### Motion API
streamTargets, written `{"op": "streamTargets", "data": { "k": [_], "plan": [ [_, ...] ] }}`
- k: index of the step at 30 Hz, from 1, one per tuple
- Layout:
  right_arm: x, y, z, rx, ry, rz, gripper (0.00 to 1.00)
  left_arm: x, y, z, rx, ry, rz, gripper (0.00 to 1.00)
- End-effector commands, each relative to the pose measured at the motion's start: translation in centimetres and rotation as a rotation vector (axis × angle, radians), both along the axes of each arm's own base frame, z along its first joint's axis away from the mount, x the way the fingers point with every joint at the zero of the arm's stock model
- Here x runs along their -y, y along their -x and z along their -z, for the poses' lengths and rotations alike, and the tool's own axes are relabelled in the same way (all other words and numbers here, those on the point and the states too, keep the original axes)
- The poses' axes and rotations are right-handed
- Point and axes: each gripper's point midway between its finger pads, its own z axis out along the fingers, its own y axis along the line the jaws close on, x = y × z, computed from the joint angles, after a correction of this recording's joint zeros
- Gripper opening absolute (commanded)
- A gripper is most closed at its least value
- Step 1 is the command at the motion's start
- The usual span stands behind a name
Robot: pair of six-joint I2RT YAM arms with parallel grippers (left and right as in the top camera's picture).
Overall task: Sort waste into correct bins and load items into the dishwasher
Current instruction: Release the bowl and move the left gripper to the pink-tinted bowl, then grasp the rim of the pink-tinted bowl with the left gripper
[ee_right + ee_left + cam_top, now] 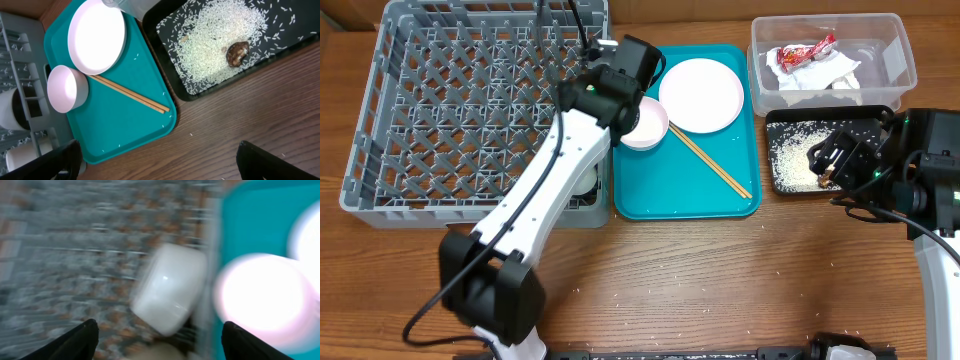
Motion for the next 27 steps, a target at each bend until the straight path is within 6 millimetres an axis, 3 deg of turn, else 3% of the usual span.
{"op": "streamTargets", "data": {
  "k": [1,8,14,27],
  "plan": [
    [0.3,-0.3,-0.7,0.022,0.011,0.005,1.00,5.4,1.9,1.0,-0.127,0.239,0.213,0.75],
    [0.3,-0.3,-0.7,0.022,0.011,0.004,1.00,8.5,1.6,2.8,-0.180,0.377,0.272,0.77],
    [0.3,-0.3,-0.7,0.022,0.011,0.005,1.00,12.6,1.8,5.4,-0.243,0.388,0.485,0.76],
    [0.3,-0.3,-0.7,0.022,0.011,0.005,1.00,13.5,0.5,15.0,-0.370,0.224,0.625,0.75]
  ]
}}
